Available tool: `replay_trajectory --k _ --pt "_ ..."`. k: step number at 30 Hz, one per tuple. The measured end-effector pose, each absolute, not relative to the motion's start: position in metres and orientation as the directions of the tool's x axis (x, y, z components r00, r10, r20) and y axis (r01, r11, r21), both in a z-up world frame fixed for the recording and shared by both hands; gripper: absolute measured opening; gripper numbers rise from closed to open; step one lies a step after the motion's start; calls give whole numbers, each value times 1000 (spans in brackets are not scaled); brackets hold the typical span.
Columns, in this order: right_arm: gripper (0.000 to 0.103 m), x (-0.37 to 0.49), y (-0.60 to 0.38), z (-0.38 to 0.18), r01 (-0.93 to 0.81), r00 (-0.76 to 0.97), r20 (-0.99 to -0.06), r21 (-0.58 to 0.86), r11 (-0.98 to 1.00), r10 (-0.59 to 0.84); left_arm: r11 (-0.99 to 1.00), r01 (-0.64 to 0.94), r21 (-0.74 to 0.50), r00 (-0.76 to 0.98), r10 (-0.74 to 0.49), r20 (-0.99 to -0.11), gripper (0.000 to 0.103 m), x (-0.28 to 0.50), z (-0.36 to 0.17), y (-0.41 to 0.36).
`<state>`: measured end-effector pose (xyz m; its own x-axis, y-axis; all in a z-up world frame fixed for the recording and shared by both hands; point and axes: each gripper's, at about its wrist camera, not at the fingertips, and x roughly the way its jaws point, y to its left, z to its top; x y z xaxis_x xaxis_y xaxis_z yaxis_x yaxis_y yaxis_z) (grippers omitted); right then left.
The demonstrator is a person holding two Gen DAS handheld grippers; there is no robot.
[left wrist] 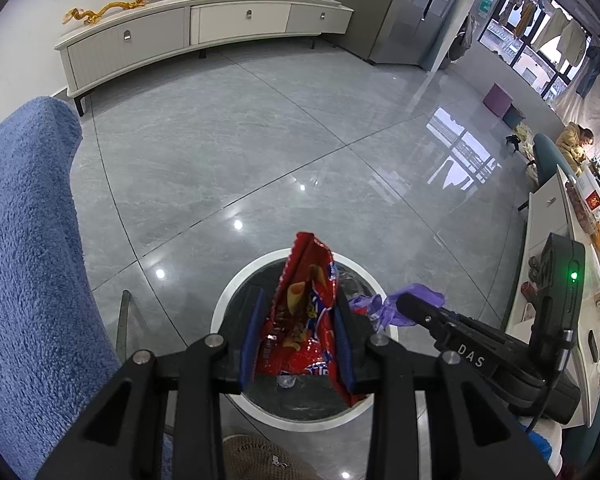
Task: Collect trash
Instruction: 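Open both tools over the bin to drop the red and purple wrappers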
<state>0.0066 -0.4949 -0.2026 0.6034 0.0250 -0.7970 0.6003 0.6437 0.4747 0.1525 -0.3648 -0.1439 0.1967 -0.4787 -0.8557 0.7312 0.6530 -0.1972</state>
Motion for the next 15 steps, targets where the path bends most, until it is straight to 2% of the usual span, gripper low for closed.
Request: replay_trajectory --k 3,5,11,15 --pt "14 7 -495 -204 603 600 -800 474 642 26 654 729 -201 196 -481 -855 42 155 -144 -365" --pt "16 7 -495 -206 606 598 -801 474 639 28 654 728 -207 192 -484 -854 44 155 -142 -366" --pt "35 4 -495 -210 610 599 -800 484 628 36 650 726 -225 179 -494 -851 48 154 -143 -370" --pt "39 2 -495 -210 611 600 -799 488 623 37 648 726 -230 177 -499 -848 48 154 -141 -371"
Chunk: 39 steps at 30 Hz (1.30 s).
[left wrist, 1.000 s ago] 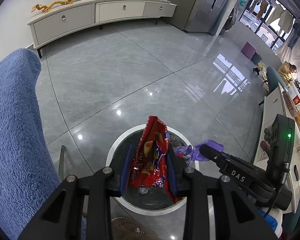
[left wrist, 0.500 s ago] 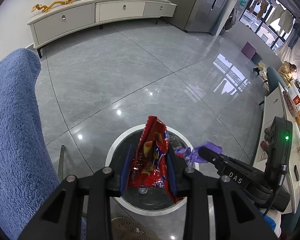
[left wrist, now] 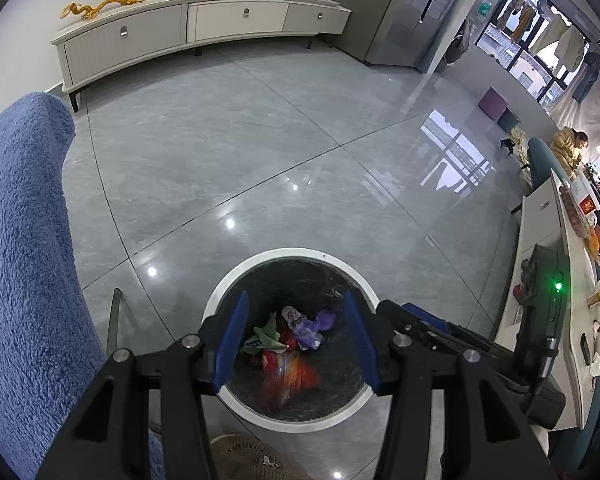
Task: Collect trash
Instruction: 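Open both tools over the bin to drop the red and purple wrappers, then move both open tools back over the rug toward the remaining wrappers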
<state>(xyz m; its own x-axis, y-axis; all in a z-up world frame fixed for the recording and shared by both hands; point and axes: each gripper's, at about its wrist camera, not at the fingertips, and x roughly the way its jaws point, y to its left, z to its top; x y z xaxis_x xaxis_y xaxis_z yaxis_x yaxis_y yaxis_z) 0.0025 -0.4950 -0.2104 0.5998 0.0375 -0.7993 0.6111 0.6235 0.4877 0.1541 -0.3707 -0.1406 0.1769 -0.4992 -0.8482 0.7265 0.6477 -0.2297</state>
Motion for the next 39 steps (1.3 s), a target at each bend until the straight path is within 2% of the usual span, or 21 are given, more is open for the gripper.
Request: replay_trajectory --k 17,22,31,39 --pt "44 -11 -493 -190 617 619 -786 482 623 -5 654 720 -232 224 -535 -814 49 144 -114 -356" --pt "50 -17 -487 -173 607 635 -772 483 632 -19 668 709 -225 262 -546 -796 57 142 -98 -340" --pt "53 -34 -459 -120 570 661 -748 448 688 -61 696 691 -198 355 -564 -746 58 129 -58 -289" --pt "55 -35 -414 -55 473 734 -676 436 765 -69 758 620 -204 468 -565 -679 58 134 -18 -211"
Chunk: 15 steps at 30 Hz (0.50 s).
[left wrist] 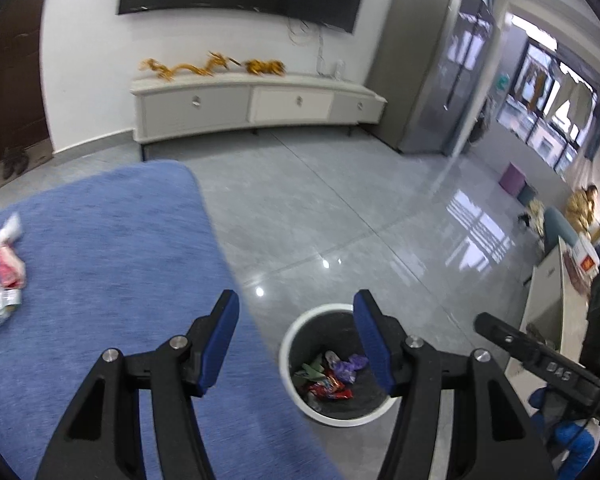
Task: Collect trash
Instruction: 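Move both open tools back over the rug toward the remaining wrappers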
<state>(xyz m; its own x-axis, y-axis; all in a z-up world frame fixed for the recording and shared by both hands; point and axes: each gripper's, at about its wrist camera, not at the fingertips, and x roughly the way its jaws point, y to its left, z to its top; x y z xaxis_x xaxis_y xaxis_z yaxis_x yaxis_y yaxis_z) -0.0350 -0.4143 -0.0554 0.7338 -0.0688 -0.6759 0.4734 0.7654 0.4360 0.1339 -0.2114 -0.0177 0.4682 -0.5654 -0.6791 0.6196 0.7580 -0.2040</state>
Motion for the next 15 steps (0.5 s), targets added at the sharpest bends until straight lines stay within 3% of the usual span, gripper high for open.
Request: replay_trajectory --k 15 --pt "60 -20 -313 28 224 832 -554 379 898 27 868 442 -227 669 -488 -561 58 147 42 -54"
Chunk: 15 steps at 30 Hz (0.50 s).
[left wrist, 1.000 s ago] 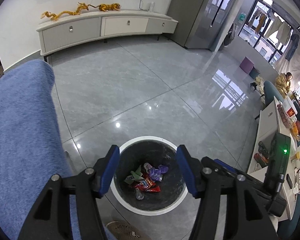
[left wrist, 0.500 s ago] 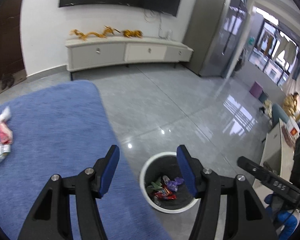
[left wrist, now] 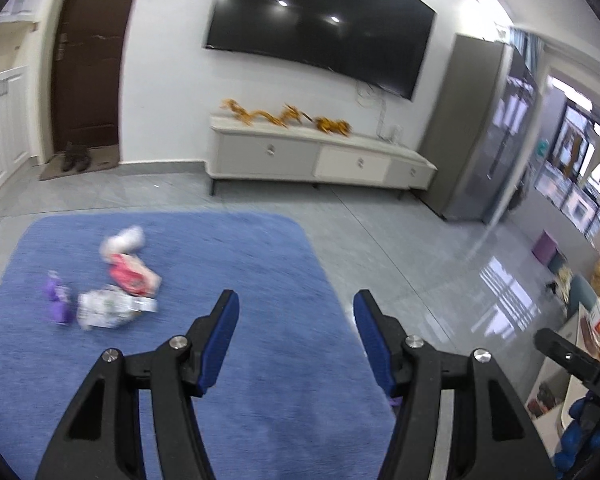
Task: Collect trash
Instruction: 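Move both open tools back over the rug toward the remaining wrappers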
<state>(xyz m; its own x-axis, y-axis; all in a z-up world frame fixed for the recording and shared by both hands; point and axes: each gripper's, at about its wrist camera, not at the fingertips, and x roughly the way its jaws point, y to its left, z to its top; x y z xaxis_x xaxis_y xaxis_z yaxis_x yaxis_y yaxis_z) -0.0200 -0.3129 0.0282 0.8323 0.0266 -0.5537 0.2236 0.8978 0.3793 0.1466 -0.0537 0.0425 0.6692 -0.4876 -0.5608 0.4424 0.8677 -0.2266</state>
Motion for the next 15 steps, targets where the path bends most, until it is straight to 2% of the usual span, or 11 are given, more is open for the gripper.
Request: replay_trajectory --k 9,15 --pt "62 -1 -268 71 79 872 -477 354 932 107 935 276 -222 797 -352 -491 58 156 80 57" --pt "62 25 -235 84 -8 873 -457 339 941 173 959 180 -217 838 -265 -478 58 166 86 114"
